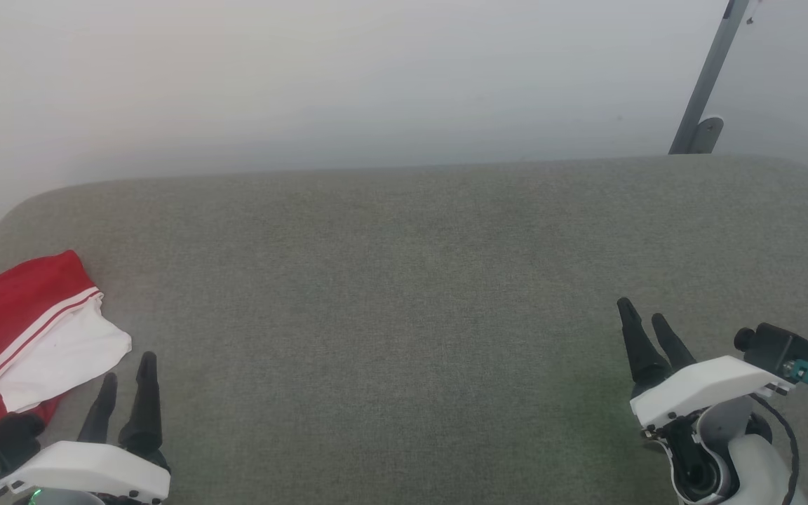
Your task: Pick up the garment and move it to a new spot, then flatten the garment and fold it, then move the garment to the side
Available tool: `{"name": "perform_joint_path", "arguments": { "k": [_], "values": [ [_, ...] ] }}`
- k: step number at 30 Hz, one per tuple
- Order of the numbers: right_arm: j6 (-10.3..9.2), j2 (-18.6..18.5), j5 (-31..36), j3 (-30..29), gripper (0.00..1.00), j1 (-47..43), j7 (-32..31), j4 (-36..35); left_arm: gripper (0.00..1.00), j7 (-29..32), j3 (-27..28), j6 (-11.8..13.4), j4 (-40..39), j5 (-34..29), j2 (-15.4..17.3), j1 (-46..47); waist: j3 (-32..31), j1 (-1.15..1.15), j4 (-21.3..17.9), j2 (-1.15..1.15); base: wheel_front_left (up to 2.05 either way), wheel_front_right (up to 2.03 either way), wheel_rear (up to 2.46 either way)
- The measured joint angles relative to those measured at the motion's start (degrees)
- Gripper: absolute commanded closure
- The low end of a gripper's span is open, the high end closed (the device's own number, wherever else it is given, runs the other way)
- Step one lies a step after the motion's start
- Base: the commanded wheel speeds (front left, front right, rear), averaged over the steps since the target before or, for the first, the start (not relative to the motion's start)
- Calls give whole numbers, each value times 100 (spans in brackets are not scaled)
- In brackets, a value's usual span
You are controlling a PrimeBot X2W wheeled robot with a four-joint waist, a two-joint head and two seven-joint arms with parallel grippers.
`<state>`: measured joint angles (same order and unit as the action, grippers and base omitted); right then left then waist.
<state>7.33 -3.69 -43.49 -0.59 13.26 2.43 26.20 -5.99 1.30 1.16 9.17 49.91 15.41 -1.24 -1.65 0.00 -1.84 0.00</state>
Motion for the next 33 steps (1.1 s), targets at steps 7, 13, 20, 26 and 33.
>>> {"name": "perform_joint_path", "arguments": {
  "k": [7,13,20,26,33],
  "values": [
    [0,11,481,-103,0,-1,10,-63,0,-116,43,-43,-21,-532,44,-53,-14,0,-32,0,0,0,0],
    [2,18,876,-180,0,-3,18,-141,0,-200,82,-93,-80,-981,76,-96,-23,0,-56,0,0,0,0],
    [4,33,1268,-198,0,-4,46,-203,0,-315,131,-170,-149,-1419,92,-146,-32,0,-101,0,0,0,0],
    [4,43,1596,-191,0,-2,60,-235,0,-381,178,-194,-201,-1733,108,-205,-38,0,-139,0,0,0,0],
    [4,49,1957,-207,0,4,110,-264,0,-479,225,-276,-243,-1996,119,-265,-44,0,-177,0,0,0,0]
  ]
}}
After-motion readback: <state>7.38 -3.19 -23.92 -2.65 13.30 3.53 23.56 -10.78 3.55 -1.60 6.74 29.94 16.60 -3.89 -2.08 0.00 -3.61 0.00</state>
